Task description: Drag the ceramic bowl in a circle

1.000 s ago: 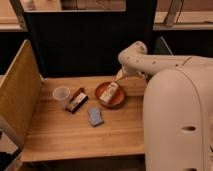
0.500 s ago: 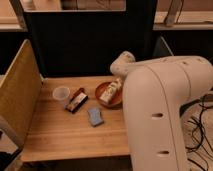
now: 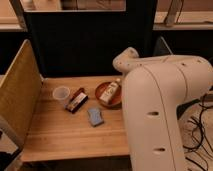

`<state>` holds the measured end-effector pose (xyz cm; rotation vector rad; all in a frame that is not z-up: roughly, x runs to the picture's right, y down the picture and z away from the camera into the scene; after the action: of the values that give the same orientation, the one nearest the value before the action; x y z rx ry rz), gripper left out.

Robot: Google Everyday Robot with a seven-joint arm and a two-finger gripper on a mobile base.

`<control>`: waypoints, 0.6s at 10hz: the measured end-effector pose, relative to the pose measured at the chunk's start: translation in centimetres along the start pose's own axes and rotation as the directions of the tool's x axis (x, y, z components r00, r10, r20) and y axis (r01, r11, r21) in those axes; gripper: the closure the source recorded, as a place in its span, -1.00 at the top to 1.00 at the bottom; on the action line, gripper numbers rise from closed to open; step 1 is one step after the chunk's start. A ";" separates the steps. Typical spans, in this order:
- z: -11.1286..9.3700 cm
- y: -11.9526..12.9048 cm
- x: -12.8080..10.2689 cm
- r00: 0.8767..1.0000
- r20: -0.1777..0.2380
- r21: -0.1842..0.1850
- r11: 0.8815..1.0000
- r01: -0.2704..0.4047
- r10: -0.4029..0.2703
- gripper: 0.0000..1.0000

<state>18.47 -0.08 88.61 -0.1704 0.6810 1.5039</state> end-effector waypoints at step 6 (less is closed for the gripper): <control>2.3 2.7 1.3 0.989 -0.140 -0.109 0.993 0.036 -0.051 0.60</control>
<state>16.53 2.44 90.56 -0.3748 0.7074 1.4963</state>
